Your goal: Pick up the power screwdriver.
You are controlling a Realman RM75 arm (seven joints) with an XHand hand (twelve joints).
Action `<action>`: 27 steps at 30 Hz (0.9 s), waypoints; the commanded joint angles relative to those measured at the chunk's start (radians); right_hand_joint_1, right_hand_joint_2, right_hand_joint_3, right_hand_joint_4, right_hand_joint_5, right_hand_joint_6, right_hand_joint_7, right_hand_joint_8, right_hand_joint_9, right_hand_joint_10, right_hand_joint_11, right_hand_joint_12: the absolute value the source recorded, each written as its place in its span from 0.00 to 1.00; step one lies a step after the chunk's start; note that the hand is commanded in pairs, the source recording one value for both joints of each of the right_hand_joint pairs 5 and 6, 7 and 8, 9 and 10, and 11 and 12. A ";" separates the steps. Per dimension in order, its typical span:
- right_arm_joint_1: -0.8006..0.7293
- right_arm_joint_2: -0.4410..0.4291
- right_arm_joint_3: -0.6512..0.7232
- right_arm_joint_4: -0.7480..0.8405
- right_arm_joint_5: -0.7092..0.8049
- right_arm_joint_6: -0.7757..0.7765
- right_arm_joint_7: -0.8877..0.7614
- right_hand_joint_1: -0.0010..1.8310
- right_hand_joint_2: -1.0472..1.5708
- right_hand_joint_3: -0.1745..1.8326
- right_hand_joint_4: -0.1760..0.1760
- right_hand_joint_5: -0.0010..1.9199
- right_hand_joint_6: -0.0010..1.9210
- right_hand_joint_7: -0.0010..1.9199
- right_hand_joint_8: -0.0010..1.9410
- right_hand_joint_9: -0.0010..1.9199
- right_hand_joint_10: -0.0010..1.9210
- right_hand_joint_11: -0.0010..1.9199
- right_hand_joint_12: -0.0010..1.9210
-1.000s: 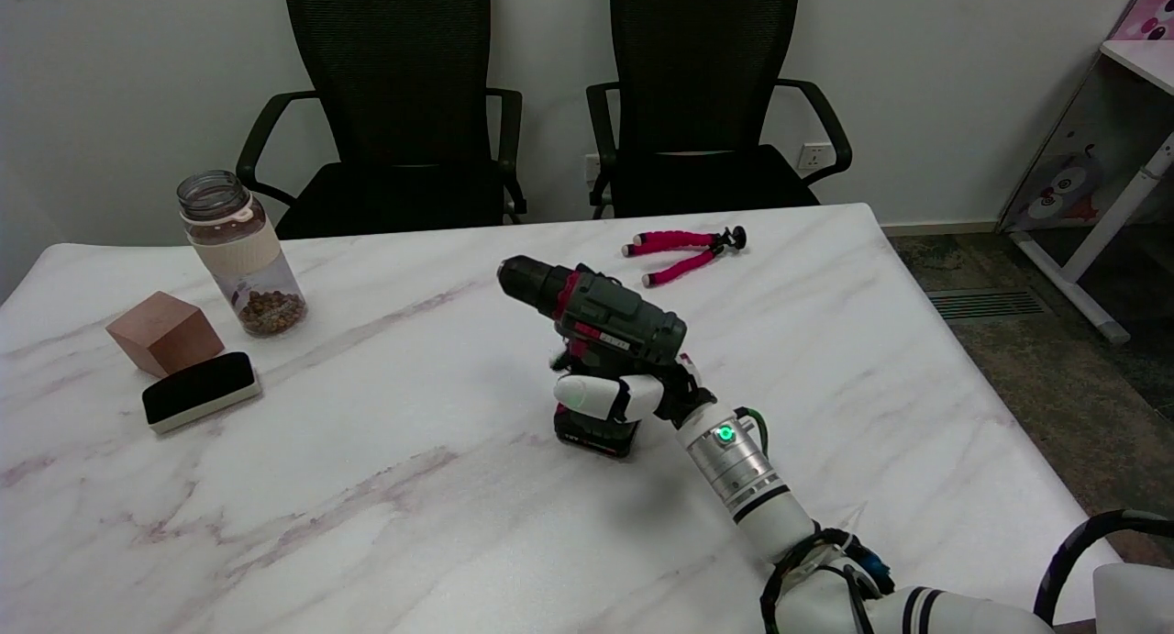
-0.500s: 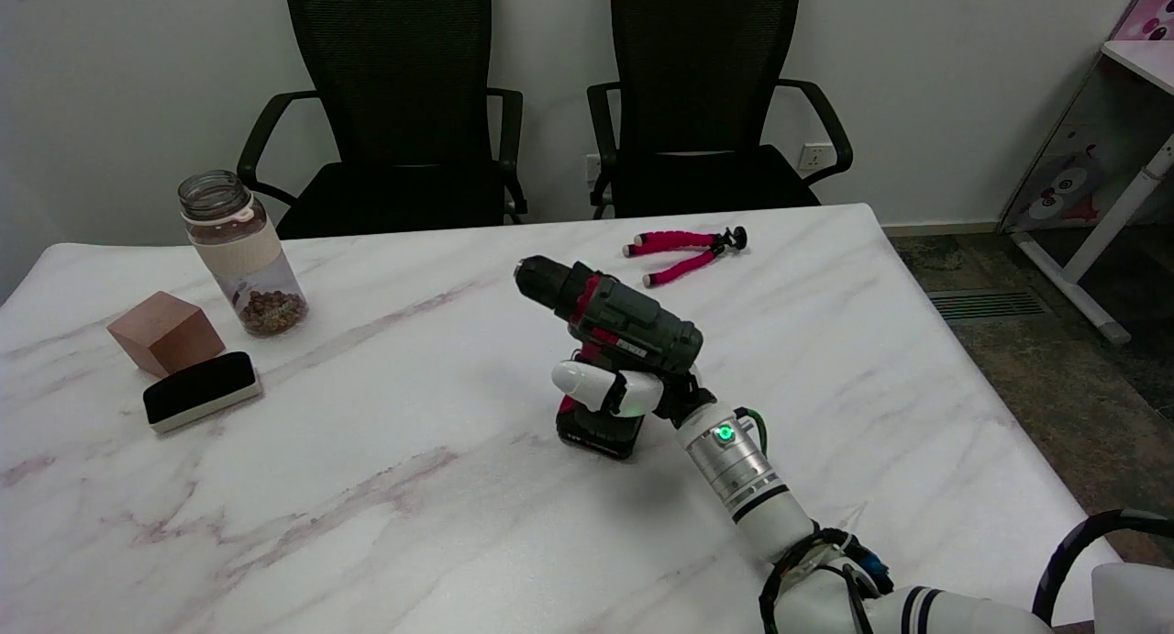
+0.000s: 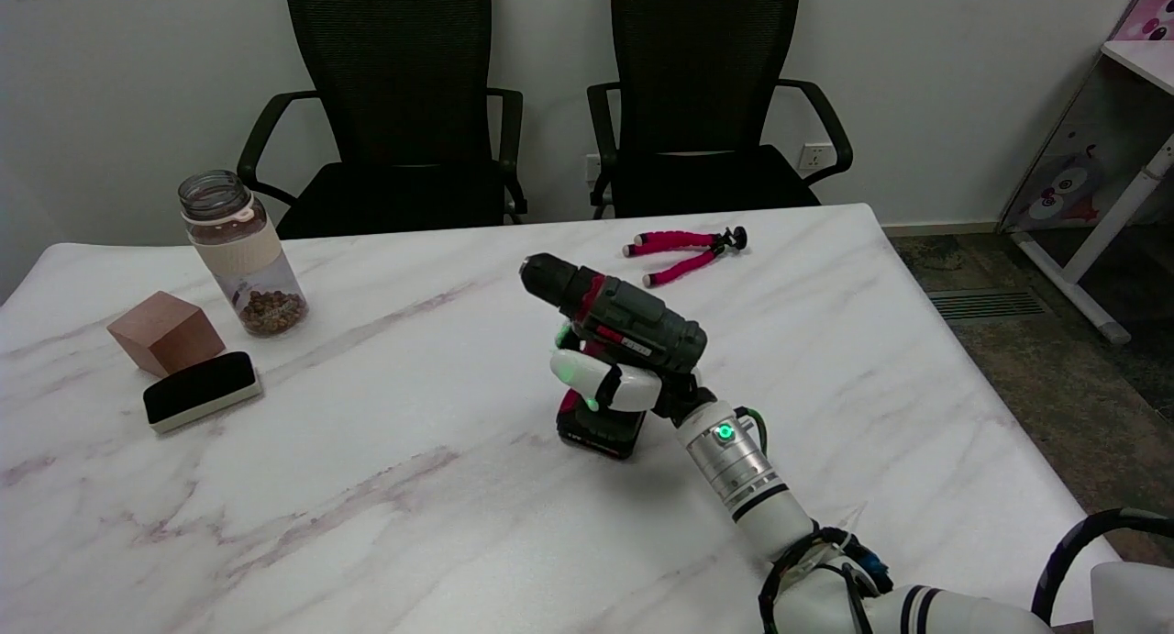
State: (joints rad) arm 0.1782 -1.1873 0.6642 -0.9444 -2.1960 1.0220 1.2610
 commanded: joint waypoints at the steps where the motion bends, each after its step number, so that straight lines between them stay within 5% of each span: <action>1: 0.005 0.000 0.000 -0.001 0.002 0.000 0.000 0.49 0.60 0.40 0.54 0.76 0.76 0.76 0.75 0.95 0.95 1.00 1.00; 2: 0.006 0.000 0.000 -0.001 0.002 0.000 0.000 0.48 0.61 0.41 0.56 0.81 0.81 0.81 0.80 0.97 0.97 1.00 1.00; 3: 0.006 0.000 0.001 -0.001 0.002 -0.001 0.000 0.48 0.61 0.41 0.92 0.84 0.84 0.84 0.83 0.98 0.98 1.00 1.00; 4: 0.006 0.000 0.002 -0.001 0.002 -0.002 0.000 0.48 0.61 0.41 1.00 0.88 0.88 0.88 0.87 1.00 0.99 1.00 1.00; 9: 0.015 0.000 0.005 -0.008 0.002 -0.002 0.000 0.47 0.61 0.42 1.00 1.00 1.00 1.00 0.99 1.00 1.00 1.00 1.00; 27: 0.157 0.049 0.008 -0.134 -0.005 -0.025 -0.003 0.48 0.63 0.43 1.00 1.00 1.00 1.00 0.99 1.00 1.00 1.00 1.00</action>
State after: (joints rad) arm 0.2209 -1.1750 0.6703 -0.9939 -2.1935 1.0190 1.2592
